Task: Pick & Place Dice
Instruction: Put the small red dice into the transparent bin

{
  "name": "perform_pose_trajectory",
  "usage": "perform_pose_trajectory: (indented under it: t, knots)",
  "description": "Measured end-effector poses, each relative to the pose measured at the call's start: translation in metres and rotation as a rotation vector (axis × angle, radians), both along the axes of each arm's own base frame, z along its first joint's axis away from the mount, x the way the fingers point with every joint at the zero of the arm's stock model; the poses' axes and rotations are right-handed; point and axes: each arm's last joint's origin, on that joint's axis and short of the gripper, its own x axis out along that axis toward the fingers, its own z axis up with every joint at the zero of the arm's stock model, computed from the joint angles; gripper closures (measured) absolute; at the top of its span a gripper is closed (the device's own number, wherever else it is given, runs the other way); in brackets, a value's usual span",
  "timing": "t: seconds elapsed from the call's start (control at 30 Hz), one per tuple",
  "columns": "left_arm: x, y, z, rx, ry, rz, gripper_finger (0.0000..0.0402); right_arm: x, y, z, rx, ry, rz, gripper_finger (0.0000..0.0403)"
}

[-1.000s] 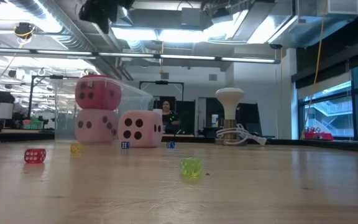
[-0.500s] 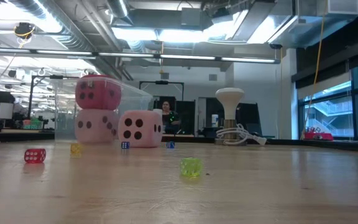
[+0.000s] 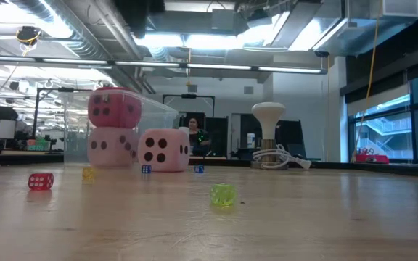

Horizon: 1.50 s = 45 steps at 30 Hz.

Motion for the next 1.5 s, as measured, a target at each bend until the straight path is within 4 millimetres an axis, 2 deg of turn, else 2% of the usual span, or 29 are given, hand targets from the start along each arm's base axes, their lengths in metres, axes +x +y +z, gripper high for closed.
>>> perform_pose_trajectory:
  t: [0.17, 0.33, 0.57, 0.77, 0.87, 1.03, 1.17, 1.3, 1.5]
  knots:
    - [0.012, -0.019, -0.038, -0.036, 0.191, -0.154, 0.0276, 0.0, 0.0, 0.0, 0.001, 0.0, 0.0, 0.0403]
    - [0.012, -0.023, -0.063, 0.016, 0.375, -0.202, 0.0276, 0.0, 0.0, 0.0, -0.001, 0.001, 0.0, 0.0403]
    - [0.014, -0.02, -0.082, 0.018, 0.329, -0.146, 0.0243, 0.004, 0.004, -0.003, -0.026, 0.018, 0.011, 0.0403]
    - [-0.01, -0.016, -0.102, 0.021, 0.404, -0.018, 0.021, 0.007, 0.009, -0.007, -0.046, 0.051, 0.037, 0.0403]
    - [-0.025, -0.014, -0.1, -0.006, 0.345, 0.035, 0.0206, 0.008, 0.01, -0.009, -0.049, 0.058, 0.039, 0.0403]
    - [-0.054, -0.016, -0.086, -0.046, 0.027, 0.132, 0.0208, 0.008, 0.01, -0.009, -0.039, 0.057, 0.029, 0.0403]
    - [-0.073, -0.023, -0.089, -0.091, -0.145, 0.149, 0.0209, 0.008, 0.01, -0.009, -0.038, 0.056, 0.027, 0.0403]
    - [-0.079, -0.03, -0.098, -0.07, -0.169, 0.057, 0.021, 0.008, 0.01, -0.009, -0.043, 0.048, 0.02, 0.0403]
    - [-0.07, -0.032, -0.11, 0.013, -0.178, -0.015, 0.021, 0.008, 0.009, -0.008, -0.039, 0.035, 0.001, 0.0403]
